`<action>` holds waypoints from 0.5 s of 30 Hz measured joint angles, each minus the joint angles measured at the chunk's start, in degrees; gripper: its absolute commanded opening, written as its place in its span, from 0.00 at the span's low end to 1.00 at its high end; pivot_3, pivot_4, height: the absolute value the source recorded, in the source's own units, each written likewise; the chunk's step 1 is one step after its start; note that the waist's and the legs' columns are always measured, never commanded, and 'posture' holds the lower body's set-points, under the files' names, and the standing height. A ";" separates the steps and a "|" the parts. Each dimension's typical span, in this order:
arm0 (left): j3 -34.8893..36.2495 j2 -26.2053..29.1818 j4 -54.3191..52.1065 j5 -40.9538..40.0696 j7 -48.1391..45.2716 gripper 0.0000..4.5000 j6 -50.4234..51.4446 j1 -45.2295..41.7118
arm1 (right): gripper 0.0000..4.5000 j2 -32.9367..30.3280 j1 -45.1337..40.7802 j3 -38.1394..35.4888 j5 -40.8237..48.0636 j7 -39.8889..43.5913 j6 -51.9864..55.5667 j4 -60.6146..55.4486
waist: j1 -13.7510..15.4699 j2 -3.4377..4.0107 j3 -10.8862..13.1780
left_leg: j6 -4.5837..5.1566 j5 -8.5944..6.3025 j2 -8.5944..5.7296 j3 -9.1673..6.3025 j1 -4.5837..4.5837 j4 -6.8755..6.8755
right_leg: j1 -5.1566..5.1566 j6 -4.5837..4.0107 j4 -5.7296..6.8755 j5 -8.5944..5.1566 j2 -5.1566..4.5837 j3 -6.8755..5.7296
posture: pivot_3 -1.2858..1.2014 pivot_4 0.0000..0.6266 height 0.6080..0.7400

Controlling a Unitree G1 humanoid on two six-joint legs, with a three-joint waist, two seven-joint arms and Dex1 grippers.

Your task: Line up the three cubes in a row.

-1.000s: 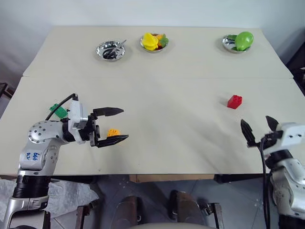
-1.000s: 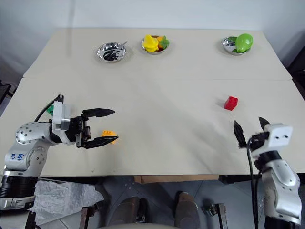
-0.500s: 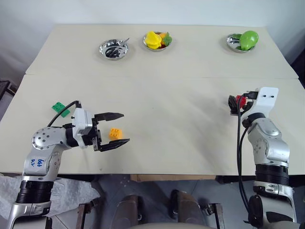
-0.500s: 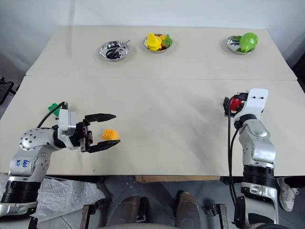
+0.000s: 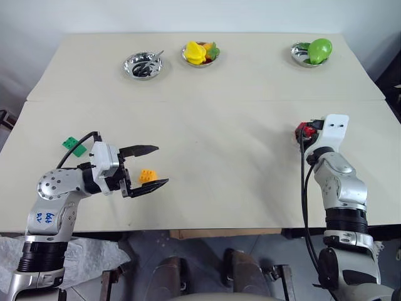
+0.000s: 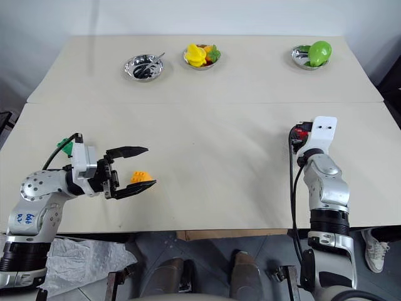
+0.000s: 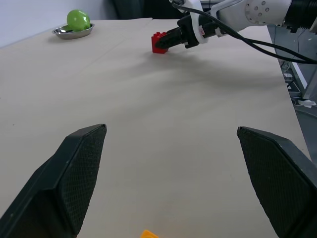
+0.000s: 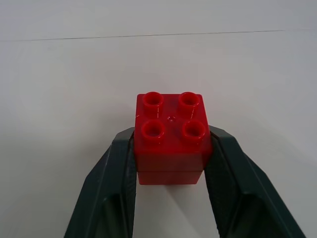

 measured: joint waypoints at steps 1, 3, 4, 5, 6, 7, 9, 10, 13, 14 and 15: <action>0.02 0.00 -0.03 0.00 0.04 1.00 0.00 0.05 | 0.33 -1.68 -0.01 1.83 1.13 5.67 -0.02 -0.22 | -0.03 0.02 0.01 | 0.00 0.00 -0.01 0.03 0.00 0.00 | -0.02 0.00 -0.02 0.00 0.01 0.03 | 0.52 0.24 1.00; 0.04 0.07 -0.09 0.00 0.07 1.00 0.00 0.20 | 0.33 -6.78 -0.18 7.31 3.05 20.49 -0.29 -2.15 | -0.03 0.04 0.02 | 0.01 0.00 0.02 0.05 0.00 0.01 | -0.02 0.00 -0.03 0.00 0.05 0.05 | 0.52 0.24 1.00; 0.04 0.15 -0.10 0.00 0.03 1.00 0.00 0.35 | 0.33 -9.68 -0.48 10.25 3.29 28.14 -1.19 -3.11 | -0.03 0.04 0.02 | 0.01 -0.01 0.01 0.06 0.00 0.00 | -0.03 0.00 -0.06 0.00 0.06 0.05 | 0.52 0.24 1.00; 0.06 0.32 -0.10 0.00 -0.02 1.00 0.00 0.57 | 0.33 -12.88 -0.96 13.25 3.80 37.29 -2.90 -3.81 | -0.01 0.03 0.03 | 0.01 -0.01 0.00 0.06 0.00 0.01 | -0.02 0.00 -0.08 0.00 0.07 0.05 | 0.52 0.24 1.00; 0.20 0.48 -0.09 0.00 -0.06 1.00 0.00 0.83 | 0.33 -14.74 -1.68 15.16 3.96 44.29 -5.02 -3.81 | 0.00 0.03 0.02 | 0.01 -0.02 0.02 0.05 0.01 0.03 | -0.01 0.00 -0.08 0.00 0.08 0.04 | 0.52 0.24 1.00; 0.33 0.49 -0.06 0.00 -0.08 1.00 -0.02 0.98 | 0.33 -16.22 -2.83 17.28 3.80 50.74 -7.57 -2.85 | 0.00 0.01 0.03 | 0.01 -0.03 0.01 0.06 0.01 0.03 | 0.00 0.00 -0.09 0.00 0.08 0.04 | 0.52 0.24 1.00; 0.56 0.50 -0.04 0.01 -0.02 1.00 -0.16 1.31 | 0.33 -17.24 -5.92 21.32 1.57 60.06 -13.76 2.25 | -0.03 -0.03 0.02 | 0.01 -0.03 0.00 0.08 0.04 0.07 | 0.02 0.00 -0.08 0.01 0.08 0.04 | 0.52 0.24 1.00; 0.58 0.50 -0.06 0.02 0.01 1.00 -0.22 1.56 | 0.33 -17.44 -7.56 23.13 -0.07 63.76 -17.13 5.94 | -0.05 -0.03 0.02 | 0.01 -0.03 -0.01 0.09 0.04 0.07 | 0.02 0.00 -0.07 0.01 0.08 0.05 | 0.52 0.24 1.00; 1.11 0.48 -0.40 0.04 0.48 1.00 -0.27 3.08 | 0.33 -16.03 -12.85 26.37 -4.26 72.04 -28.57 20.37 | -0.06 -0.06 0.05 | 0.00 -0.03 0.00 0.09 0.04 0.08 | 0.02 0.00 -0.08 0.01 0.07 0.05 | 0.52 0.24 1.00; 1.33 0.44 -0.71 0.03 0.69 1.00 -0.27 3.57 | 0.33 -15.53 -14.09 26.72 -4.90 73.71 -31.84 24.03 | -0.11 -0.06 0.05 | 0.00 -0.03 0.00 0.09 0.04 0.08 | 0.02 0.00 -0.09 0.01 0.08 0.04 | 0.52 0.24 1.00; 1.76 0.41 -1.33 0.03 0.99 1.00 -0.27 4.35 | 0.33 -14.73 -15.70 26.84 -5.26 75.22 -35.90 28.25 | -0.17 -0.06 0.05 | 0.00 -0.03 0.02 0.09 0.04 0.08 | 0.02 0.00 -0.09 0.01 0.08 0.04 | 0.52 0.24 1.00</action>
